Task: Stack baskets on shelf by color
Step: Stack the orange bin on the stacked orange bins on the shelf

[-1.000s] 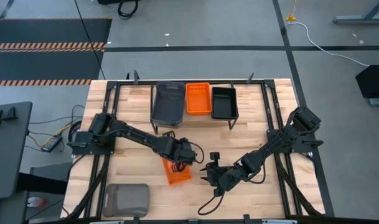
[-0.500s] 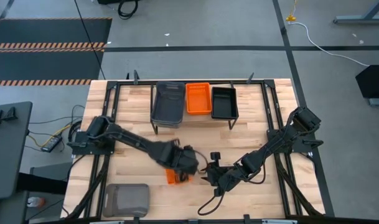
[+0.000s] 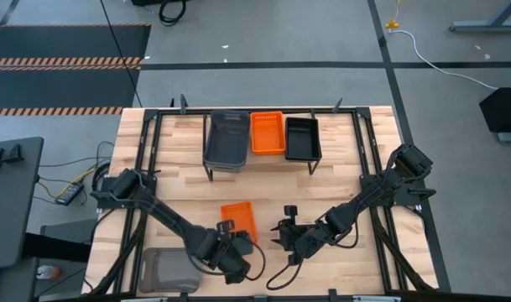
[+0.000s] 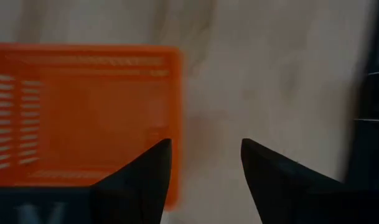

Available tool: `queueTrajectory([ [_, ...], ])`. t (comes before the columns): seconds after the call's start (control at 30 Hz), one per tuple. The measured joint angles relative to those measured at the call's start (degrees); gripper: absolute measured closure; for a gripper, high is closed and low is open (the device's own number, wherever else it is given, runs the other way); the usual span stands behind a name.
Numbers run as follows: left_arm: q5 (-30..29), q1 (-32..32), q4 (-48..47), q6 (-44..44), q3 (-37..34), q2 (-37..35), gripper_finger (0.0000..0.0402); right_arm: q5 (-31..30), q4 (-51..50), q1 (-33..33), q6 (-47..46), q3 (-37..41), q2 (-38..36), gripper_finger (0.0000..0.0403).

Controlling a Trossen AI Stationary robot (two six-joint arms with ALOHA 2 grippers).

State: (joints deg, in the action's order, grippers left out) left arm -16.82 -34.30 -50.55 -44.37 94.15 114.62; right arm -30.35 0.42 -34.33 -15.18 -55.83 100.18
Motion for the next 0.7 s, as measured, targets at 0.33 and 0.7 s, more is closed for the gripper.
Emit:
queueTrajectory([
  [0.33,-0.9,0.3,0.0,1.5,-0.1,5.9,0.0198,0.0,0.9,-0.4,-1.0,0.0,0.0,0.0253],
  [0.7,0.3,2.6,-4.1,4.6,-0.1,7.8,0.0326,0.0,0.8,-0.5,-1.3,0.0,0.0,0.0253],
])
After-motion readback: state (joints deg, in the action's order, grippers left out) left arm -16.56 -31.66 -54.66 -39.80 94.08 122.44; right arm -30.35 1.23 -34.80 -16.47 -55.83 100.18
